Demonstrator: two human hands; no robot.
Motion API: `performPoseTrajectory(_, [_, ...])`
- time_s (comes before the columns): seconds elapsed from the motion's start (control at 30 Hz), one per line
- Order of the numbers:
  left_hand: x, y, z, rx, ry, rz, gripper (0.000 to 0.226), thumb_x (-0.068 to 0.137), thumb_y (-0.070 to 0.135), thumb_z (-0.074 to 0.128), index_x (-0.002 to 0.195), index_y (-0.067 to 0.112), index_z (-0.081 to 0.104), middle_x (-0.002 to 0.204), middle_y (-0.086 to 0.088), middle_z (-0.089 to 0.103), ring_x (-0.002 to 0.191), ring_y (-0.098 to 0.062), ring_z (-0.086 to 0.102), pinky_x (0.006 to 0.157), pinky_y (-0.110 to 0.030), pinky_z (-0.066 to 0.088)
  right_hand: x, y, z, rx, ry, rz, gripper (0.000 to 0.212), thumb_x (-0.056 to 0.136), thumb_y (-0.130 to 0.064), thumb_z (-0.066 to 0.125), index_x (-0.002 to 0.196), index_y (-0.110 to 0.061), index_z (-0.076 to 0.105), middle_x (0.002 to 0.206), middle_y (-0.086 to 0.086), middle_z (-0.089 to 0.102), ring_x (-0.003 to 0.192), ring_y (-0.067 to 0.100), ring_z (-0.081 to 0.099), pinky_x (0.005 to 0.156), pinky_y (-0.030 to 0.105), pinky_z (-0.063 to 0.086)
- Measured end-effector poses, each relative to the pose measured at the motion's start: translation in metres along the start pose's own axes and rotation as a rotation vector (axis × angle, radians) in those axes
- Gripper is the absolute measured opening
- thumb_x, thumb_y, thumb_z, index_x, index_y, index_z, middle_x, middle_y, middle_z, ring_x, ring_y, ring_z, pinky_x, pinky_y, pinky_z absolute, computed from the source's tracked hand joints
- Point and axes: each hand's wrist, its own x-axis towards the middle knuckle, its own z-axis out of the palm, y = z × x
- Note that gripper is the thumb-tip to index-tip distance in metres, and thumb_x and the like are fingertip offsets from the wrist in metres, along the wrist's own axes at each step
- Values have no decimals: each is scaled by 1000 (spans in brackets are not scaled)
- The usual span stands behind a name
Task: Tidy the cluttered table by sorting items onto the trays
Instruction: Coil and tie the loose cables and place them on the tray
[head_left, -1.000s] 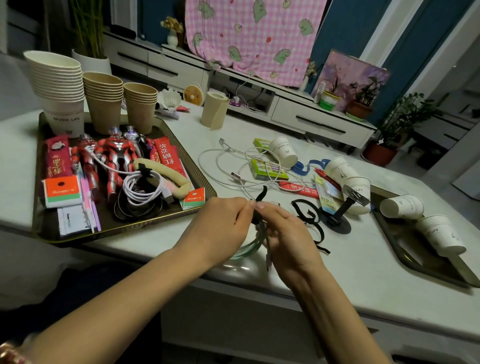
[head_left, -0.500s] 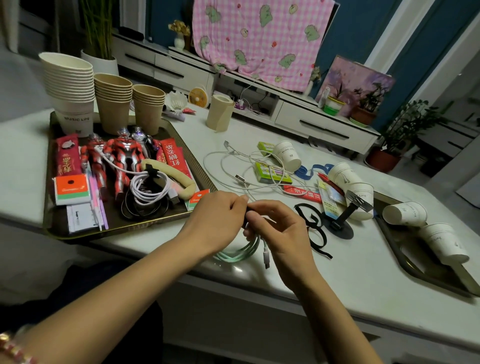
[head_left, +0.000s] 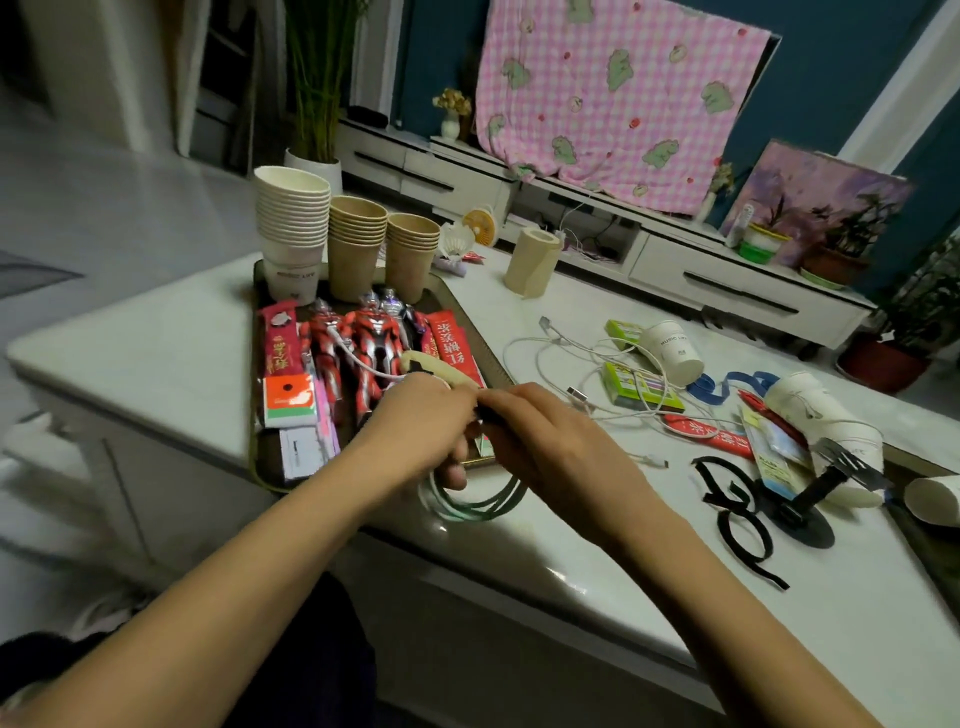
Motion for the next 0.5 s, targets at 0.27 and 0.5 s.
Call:
performPoseTrajectory(0.27, [11,-1,-53,143,541,365,23,97,22,38,97,15,60,95,-4,64,84,-19,58,73,-21,47,71,22,37,344,353,359,17,84,-3,62,98,-6,70,87,3,68,75,3,50,66,4,33])
performPoseTrajectory(0.5, [32,-34,-41,906,294,549,49,100,29,24,147,17,20,157,-2,14,144,-14,5,118,-34,1,74,9,91,234,180,492,24,88,-10,53,110,-3,62,105,20,53,97,32,49,84,33,35])
